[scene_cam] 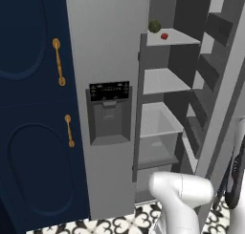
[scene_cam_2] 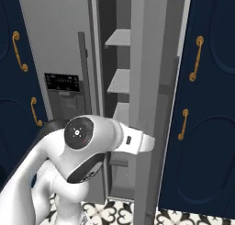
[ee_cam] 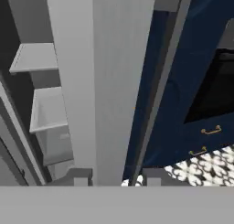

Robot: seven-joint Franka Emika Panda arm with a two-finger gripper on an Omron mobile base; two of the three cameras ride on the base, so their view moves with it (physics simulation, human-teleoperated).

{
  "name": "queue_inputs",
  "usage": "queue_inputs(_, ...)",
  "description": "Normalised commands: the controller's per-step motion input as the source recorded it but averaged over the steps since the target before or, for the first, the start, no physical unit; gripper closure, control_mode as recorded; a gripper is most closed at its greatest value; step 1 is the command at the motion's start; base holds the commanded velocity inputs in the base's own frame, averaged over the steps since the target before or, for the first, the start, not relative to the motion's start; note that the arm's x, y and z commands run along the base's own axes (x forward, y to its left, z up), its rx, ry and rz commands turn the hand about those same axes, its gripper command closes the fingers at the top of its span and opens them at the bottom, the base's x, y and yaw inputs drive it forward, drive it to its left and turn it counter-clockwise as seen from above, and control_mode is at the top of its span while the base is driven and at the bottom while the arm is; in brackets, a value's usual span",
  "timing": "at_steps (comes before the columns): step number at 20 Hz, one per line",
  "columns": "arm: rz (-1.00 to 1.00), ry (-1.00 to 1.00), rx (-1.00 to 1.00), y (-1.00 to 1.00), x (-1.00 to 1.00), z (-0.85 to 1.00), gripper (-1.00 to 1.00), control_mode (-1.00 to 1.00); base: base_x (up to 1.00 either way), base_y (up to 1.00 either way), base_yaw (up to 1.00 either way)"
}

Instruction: Take the strawberry from the fridge and place it on top of the pancake, located on the dining counter.

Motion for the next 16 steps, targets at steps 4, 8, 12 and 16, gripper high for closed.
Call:
queue_inputs(4, 0.00, 0.24, -0.35, 0.16, 0.37, 0.49, -1.00, -1.00, 0.00, 0.00, 0.00)
queue_inputs(8, 0.14, 0.44, -0.77, 0.32, 0.61, 0.03, -1.00, -1.00, 0.00, 0.00, 0.00)
queue_inputs(12, 0.24, 0.39, -0.86, 0.36, 0.42, 0.04, -1.00, -1.00, 0.00, 0.00, 0.00)
queue_inputs(16, 0.30, 0.35, -0.80, 0.43, 0.16, 0.13, -1.00, -1.00, 0.00, 0.00, 0.00)
